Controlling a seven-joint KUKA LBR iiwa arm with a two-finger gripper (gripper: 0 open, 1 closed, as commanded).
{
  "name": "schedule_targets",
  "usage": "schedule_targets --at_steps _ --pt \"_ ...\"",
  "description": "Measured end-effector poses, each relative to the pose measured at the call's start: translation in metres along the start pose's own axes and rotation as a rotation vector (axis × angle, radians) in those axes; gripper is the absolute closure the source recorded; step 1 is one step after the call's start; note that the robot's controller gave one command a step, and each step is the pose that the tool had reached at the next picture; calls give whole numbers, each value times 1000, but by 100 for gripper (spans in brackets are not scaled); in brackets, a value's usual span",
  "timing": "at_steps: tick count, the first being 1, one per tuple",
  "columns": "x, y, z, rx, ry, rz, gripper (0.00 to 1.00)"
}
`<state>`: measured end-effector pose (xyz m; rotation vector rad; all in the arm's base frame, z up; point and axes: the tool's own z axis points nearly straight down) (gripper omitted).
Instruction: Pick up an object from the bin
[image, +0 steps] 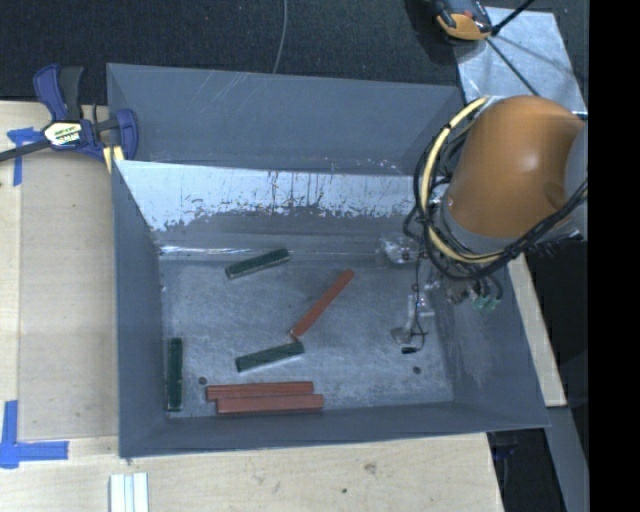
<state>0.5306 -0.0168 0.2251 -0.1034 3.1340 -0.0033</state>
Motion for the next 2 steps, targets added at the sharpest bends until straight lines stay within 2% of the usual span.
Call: schedule_targets --at_steps 1,2 --pt "-25 45 60 -2 -4 -21 0" --pt "-36 49 106 -4 3 -125 0"
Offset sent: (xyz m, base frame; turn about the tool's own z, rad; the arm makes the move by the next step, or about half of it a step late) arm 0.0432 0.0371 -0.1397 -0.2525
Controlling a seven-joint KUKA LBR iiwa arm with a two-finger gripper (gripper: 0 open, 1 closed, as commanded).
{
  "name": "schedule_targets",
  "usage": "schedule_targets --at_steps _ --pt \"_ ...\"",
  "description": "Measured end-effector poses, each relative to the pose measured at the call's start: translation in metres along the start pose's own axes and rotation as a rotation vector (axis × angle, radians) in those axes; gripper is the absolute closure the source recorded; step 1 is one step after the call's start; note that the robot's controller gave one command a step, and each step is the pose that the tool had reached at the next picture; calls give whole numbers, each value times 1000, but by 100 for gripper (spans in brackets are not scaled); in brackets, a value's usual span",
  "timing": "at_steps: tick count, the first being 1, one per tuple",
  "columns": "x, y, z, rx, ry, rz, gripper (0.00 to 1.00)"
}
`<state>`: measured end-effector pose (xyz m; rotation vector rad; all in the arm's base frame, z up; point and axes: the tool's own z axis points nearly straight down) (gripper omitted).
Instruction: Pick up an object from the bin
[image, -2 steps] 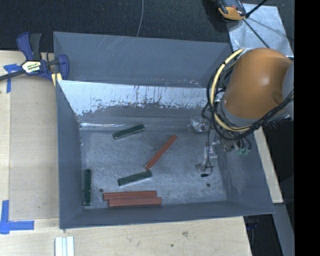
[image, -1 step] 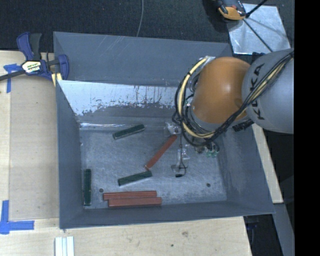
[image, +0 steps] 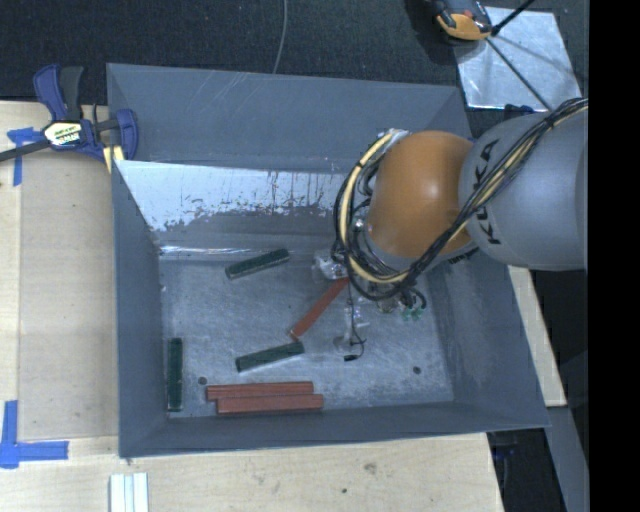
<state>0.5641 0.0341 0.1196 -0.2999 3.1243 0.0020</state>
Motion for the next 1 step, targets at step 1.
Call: schedule_targets --at_steps 1 --pt "-29 21 48 1 -4 -121 100"
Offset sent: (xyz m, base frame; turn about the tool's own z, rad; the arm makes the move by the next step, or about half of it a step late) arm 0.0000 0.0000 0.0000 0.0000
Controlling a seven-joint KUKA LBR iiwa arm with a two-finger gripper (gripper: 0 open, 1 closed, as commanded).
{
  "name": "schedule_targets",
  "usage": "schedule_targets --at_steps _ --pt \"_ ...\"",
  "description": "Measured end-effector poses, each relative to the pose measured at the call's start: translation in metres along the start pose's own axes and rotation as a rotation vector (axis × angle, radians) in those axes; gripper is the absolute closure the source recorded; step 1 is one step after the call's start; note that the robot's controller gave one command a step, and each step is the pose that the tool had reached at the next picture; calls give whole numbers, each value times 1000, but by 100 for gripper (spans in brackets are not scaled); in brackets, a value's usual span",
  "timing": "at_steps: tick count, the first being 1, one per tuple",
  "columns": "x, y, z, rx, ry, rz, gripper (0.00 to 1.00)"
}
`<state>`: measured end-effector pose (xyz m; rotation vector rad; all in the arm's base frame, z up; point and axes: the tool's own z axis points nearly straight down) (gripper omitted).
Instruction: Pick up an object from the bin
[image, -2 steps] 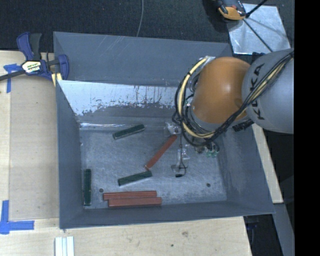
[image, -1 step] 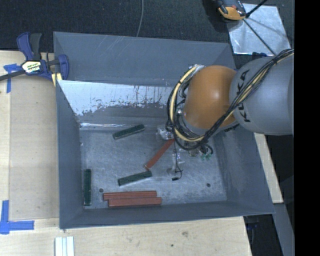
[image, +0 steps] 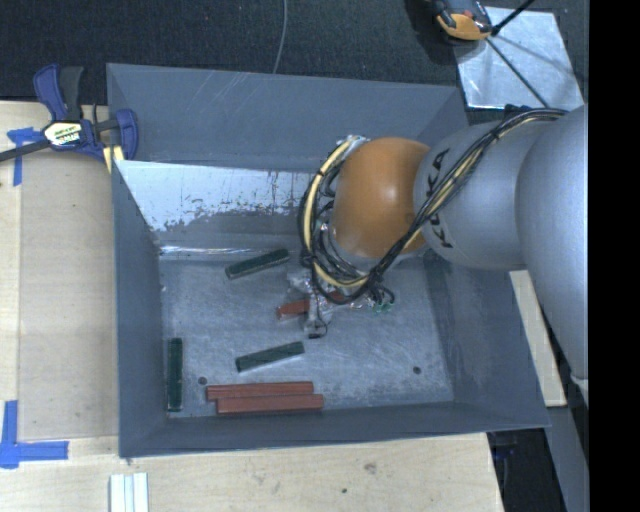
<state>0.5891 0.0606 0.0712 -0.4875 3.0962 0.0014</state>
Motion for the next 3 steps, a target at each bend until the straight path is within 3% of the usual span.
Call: schedule_targets --at_steps 1,2,3 --pt "0 0 0 0 0 0 100" --pt "-5 -3 -28 -2 10 -67 100" --pt "-16 -8 -166 -1 3 -297 100"
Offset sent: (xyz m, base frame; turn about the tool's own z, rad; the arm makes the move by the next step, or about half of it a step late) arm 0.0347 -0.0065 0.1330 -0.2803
